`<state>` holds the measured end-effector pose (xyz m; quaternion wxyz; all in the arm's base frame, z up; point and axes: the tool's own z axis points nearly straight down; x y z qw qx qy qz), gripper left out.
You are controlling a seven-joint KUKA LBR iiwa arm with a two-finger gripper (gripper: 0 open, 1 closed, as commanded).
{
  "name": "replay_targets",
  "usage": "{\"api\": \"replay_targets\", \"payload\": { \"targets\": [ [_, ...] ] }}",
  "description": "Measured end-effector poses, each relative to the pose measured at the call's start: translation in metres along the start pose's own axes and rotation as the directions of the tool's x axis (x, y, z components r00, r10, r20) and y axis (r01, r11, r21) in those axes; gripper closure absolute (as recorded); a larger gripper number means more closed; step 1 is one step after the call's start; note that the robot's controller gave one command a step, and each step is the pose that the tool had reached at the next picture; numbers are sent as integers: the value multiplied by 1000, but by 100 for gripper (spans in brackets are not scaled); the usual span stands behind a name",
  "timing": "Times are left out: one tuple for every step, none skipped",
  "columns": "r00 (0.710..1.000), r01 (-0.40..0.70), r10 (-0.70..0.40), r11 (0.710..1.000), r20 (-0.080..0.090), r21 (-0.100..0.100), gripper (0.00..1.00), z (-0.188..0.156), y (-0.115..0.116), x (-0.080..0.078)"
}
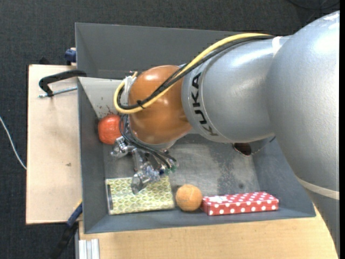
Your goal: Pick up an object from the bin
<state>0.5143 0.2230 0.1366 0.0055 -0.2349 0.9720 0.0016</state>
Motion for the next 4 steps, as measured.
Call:
{"api": "replay_targets", "payload": {
  "targets": [
    [987,161,-161,987,3,0,0,63,2,20],
    [999,37,-37,999,23,0,100,58,-10,18],
    [999,37,-37,999,24,0,100,58,-10,18],
    [953,303,-303,953,-9,-4,100,-121,-50,50]
  ]
}}
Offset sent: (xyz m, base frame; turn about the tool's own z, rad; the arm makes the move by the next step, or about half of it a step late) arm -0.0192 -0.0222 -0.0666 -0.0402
